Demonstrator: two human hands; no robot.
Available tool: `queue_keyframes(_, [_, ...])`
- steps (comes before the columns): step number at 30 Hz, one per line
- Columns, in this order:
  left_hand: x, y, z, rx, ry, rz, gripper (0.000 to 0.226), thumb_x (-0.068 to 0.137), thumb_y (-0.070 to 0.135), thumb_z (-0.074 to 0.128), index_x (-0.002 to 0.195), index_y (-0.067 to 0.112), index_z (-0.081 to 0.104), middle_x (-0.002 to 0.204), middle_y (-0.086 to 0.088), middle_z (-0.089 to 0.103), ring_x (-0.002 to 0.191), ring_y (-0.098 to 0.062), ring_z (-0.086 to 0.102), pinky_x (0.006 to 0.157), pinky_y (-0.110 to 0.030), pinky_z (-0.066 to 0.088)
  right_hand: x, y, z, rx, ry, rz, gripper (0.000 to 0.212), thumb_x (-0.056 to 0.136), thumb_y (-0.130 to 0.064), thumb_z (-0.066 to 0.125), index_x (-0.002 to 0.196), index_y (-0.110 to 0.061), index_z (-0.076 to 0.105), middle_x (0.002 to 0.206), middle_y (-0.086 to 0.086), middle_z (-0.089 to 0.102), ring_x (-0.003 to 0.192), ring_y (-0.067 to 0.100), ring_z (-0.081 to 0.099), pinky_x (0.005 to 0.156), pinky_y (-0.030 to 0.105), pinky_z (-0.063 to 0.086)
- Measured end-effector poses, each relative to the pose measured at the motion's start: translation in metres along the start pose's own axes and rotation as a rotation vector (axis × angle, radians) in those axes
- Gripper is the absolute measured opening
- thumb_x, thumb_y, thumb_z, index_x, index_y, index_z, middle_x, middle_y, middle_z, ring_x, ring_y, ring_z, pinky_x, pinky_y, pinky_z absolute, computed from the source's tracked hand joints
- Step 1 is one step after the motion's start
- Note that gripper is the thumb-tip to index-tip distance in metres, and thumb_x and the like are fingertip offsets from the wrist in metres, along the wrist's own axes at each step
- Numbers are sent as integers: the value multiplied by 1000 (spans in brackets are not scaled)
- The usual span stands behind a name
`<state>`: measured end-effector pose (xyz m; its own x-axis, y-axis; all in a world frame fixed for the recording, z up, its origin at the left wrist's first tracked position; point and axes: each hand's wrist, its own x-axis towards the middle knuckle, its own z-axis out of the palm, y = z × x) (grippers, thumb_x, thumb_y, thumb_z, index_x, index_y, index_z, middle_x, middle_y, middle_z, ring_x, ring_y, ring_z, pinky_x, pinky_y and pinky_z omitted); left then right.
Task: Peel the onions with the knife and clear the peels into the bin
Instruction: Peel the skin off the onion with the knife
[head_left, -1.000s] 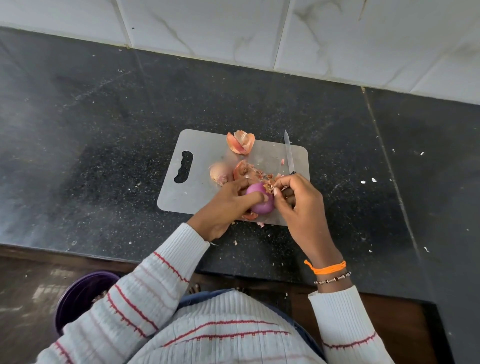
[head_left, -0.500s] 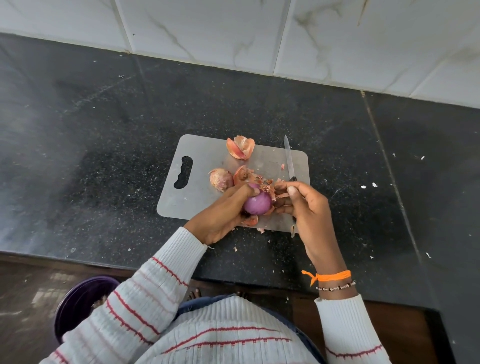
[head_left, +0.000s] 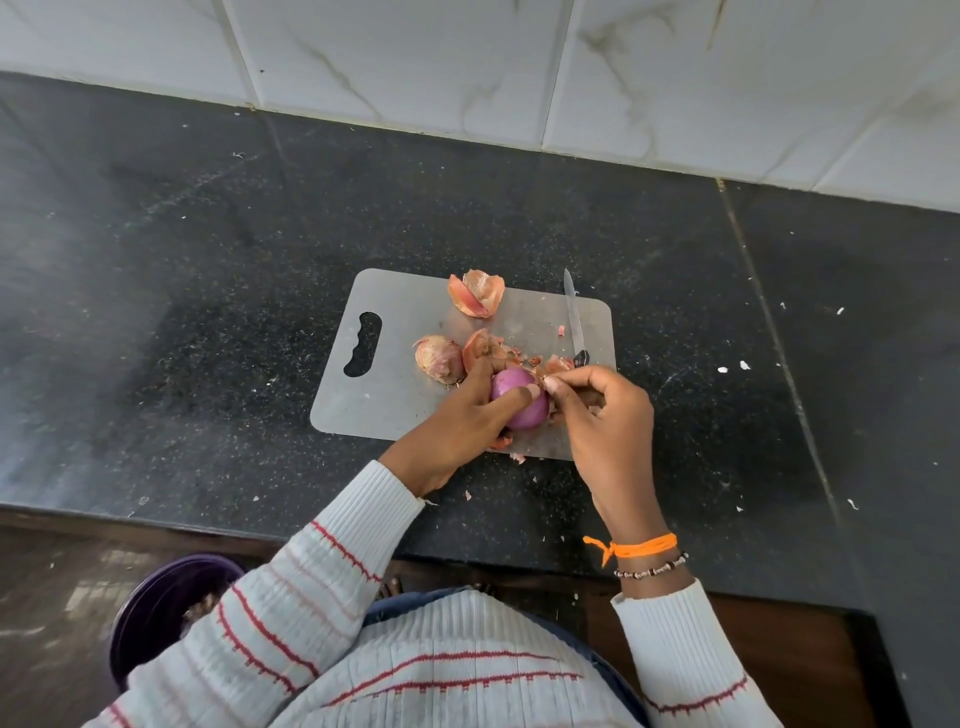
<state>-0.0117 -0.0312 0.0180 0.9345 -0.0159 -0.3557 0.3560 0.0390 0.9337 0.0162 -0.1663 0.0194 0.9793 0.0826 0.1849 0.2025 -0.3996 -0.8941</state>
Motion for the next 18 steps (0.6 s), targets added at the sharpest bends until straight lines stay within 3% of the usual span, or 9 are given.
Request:
queue_keyframes(5, [2,-2,2,-150,-10,-58,26,97,26,47,118,12,47,118,-15,52,93,-19,56,63,-25,47,-2,6,5,-197,-33,-180,5,90,-8,58,90,-5,62,91,1,60,86,14,58,76,24,47])
queue_keyframes(8, [2,-1,-2,-243,-102,-100,20,97,24,41,110,10,47,101,-17,58,64,-12,51,50,-18,39,1,13,4,-226,0,-156,6,91,-6,55,92,-3,61,94,5,60,87,14,55,77,29,47])
queue_keyframes(10, [2,0,-1,-287,-147,-92,31,94,27,44,116,5,44,94,-17,61,59,-12,46,47,-17,37,4,16,0,-193,42,-137,5,90,-4,57,90,-4,62,92,2,62,85,13,56,77,31,48])
queue_keyframes(13, [4,-1,-2,-286,-116,-93,50,83,32,50,124,4,41,103,-19,58,59,-12,47,46,-16,38,3,11,-1,-118,18,-135,19,86,5,54,90,-8,66,92,1,66,87,12,63,79,29,53])
queue_keyframes(16, [5,-1,-1,-271,-101,-106,31,96,26,44,121,8,40,106,-19,58,57,-10,50,47,-16,37,1,0,-4,84,-55,2,33,91,7,42,91,-15,68,93,-3,68,89,8,65,82,27,54])
queue_keyframes(18, [5,-1,-1,-254,-90,-104,30,97,25,42,122,9,39,101,-18,58,56,-10,48,48,-18,36,-1,-7,-6,272,-108,85,24,94,-3,49,94,-18,67,94,-3,69,91,8,66,81,27,54])
